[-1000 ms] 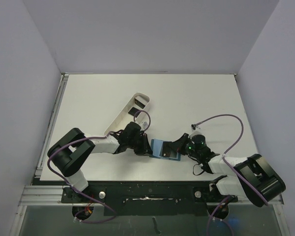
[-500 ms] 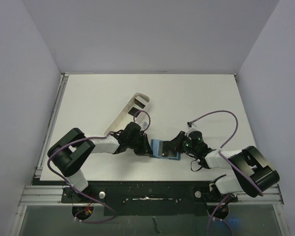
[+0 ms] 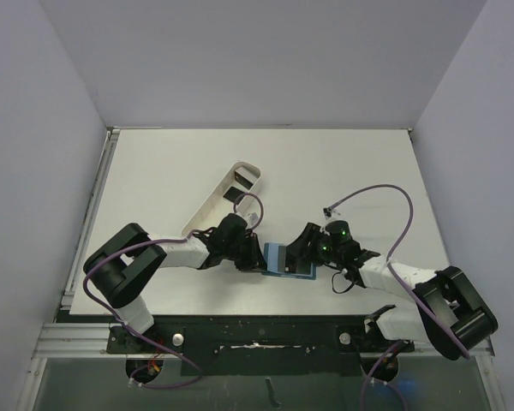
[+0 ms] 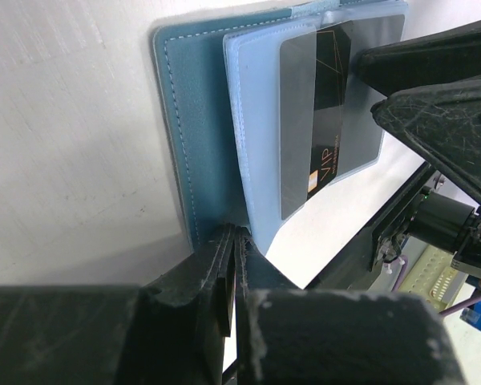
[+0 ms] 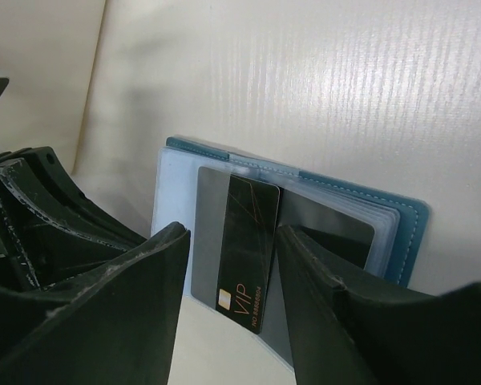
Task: Put the credit cards into the card holder
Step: Insert the credit card into the card holder.
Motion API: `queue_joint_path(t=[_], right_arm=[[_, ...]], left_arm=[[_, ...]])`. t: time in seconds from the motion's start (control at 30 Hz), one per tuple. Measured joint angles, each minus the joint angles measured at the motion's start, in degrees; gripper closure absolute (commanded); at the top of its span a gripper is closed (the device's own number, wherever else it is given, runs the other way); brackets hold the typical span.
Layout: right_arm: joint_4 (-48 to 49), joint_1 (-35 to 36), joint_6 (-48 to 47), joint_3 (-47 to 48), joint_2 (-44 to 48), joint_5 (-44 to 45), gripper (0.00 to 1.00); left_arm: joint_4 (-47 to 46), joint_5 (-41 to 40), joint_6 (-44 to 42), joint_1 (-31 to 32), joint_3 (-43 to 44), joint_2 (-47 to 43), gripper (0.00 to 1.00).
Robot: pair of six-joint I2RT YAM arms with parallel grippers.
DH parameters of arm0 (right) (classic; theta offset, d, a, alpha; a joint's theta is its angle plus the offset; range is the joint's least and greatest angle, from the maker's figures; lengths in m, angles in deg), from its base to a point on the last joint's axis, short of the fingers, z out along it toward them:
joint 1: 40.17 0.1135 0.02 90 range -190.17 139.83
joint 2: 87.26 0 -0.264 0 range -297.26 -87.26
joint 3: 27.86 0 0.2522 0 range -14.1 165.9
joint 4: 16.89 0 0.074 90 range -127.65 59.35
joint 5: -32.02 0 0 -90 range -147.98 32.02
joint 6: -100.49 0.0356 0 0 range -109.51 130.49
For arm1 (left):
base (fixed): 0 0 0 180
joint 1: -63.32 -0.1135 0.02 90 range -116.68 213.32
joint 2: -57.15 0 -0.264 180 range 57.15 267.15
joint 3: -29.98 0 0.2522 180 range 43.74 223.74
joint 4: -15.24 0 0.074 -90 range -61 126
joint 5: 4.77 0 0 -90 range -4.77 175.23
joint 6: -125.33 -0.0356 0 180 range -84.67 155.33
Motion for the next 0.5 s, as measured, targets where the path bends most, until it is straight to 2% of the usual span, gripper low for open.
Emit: queue_joint_path(t=[0.17, 0.5], right_arm=[[-3.02, 0.66, -0.02, 0.96, 0.87, 1.01, 0.47], [-2.19, 3.82, 3.17, 1.36, -0.24, 1.99, 0.45]], left_arm=[[0.0, -0.02, 0.04, 0.0, 0.0, 0.0, 0.98], [-0.46, -0.11, 0.33, 0.04, -0.26, 0.0, 0.98]])
